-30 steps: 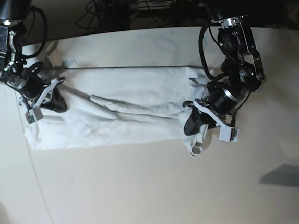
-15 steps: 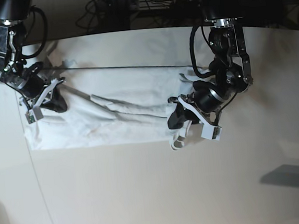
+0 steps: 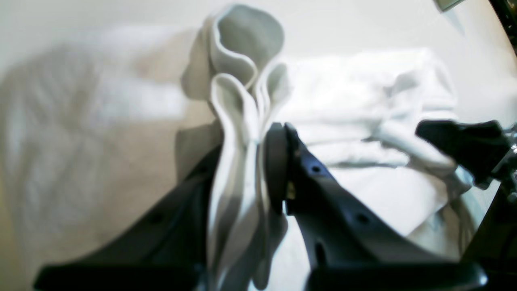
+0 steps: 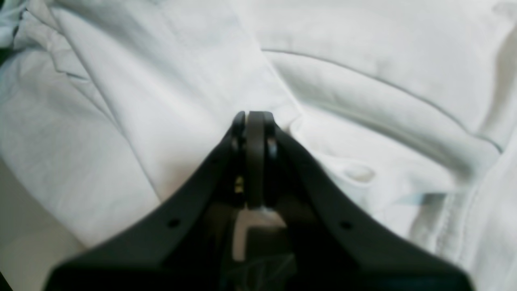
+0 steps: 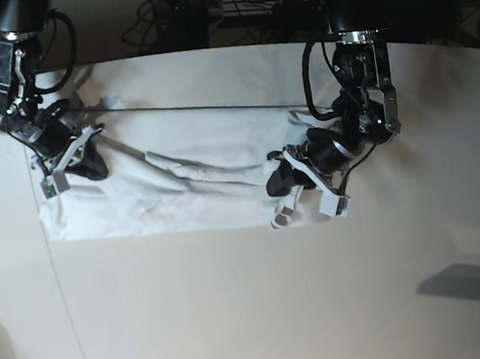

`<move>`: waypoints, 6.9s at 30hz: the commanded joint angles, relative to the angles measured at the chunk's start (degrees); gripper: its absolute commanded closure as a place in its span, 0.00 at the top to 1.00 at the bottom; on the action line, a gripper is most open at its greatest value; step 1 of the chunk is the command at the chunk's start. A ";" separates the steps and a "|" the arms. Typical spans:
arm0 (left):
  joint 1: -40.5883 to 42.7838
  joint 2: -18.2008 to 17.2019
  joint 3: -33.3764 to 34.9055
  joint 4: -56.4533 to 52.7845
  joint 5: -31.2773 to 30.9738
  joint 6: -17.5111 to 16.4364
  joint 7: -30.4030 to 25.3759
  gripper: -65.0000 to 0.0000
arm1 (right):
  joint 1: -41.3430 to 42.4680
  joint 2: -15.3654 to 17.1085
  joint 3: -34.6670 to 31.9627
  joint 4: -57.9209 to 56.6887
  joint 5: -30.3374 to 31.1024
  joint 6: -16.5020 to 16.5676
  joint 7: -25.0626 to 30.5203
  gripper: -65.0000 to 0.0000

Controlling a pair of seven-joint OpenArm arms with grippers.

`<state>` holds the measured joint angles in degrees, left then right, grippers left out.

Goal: Fold the T-shirt properly
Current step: 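Lift the strip end with the left gripper and fold it toward the right gripper, then lower the folded end onto the strip and open the left gripper, then move both grippers to the ends of the folded bundle and grasp them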

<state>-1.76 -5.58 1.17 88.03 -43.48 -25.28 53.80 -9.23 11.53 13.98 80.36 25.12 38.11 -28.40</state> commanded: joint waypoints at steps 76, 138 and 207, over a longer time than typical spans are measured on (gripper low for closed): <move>6.99 -5.18 5.20 16.72 26.03 -3.43 -5.14 0.00 | -0.39 0.47 -0.04 -0.23 -3.72 -1.58 -3.90 0.01; 7.08 0.27 2.92 0.19 44.06 -3.25 -7.95 0.00 | -2.77 -0.94 0.75 16.48 -2.93 1.89 -7.16 0.49; 7.43 -5.80 -23.37 -1.30 17.95 -14.72 1.45 0.00 | 10.77 -1.38 15.96 -8.58 30.83 1.89 -43.55 0.72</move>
<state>5.89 -11.09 -22.44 86.56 -27.07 -39.75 52.93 1.61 9.78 30.13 71.46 58.06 40.51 -69.97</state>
